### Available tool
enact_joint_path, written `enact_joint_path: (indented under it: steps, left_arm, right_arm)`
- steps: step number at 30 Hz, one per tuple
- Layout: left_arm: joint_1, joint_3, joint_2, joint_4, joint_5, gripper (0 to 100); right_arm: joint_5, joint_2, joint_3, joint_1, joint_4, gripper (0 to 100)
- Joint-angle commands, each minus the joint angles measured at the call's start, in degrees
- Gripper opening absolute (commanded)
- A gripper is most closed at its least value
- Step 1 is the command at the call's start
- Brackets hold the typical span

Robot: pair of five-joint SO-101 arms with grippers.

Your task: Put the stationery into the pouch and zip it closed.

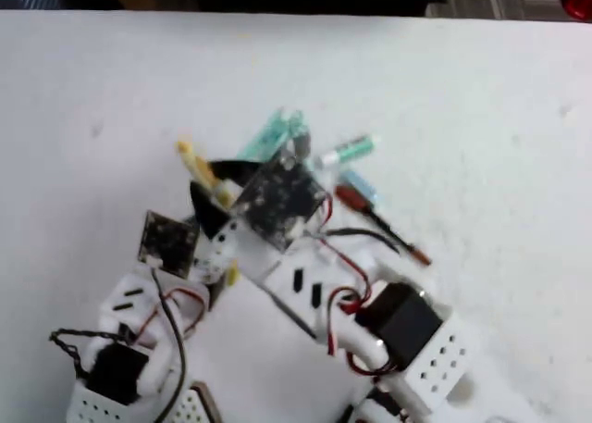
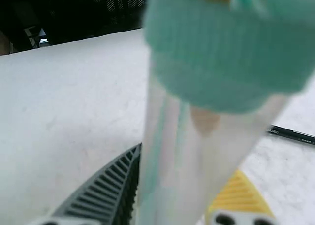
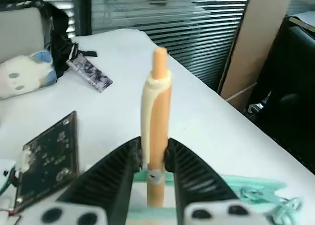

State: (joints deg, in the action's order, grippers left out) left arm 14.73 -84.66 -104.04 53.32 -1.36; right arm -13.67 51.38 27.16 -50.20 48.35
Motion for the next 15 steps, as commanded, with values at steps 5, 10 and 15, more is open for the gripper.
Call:
enact_joint_path:
  steps: [5, 10, 15]
  left_arm:
    - [-1.8, 2.0, 0.5, -1.0, 0.3, 21]
    - [-1.8, 2.0, 0.5, -1.0, 0.3, 21]
    - [-1.7, 1.9, 0.5, -1.0, 0.3, 21]
  right_arm:
    - [-1.6, 0.4, -1.2, -1.0, 0.4, 22.9]
    - [-1.7, 4.3, -1.3, 3.1, -0.4, 20.7]
    - [-1.6, 6.3, -2.6, 16.6, -2.5, 20.5]
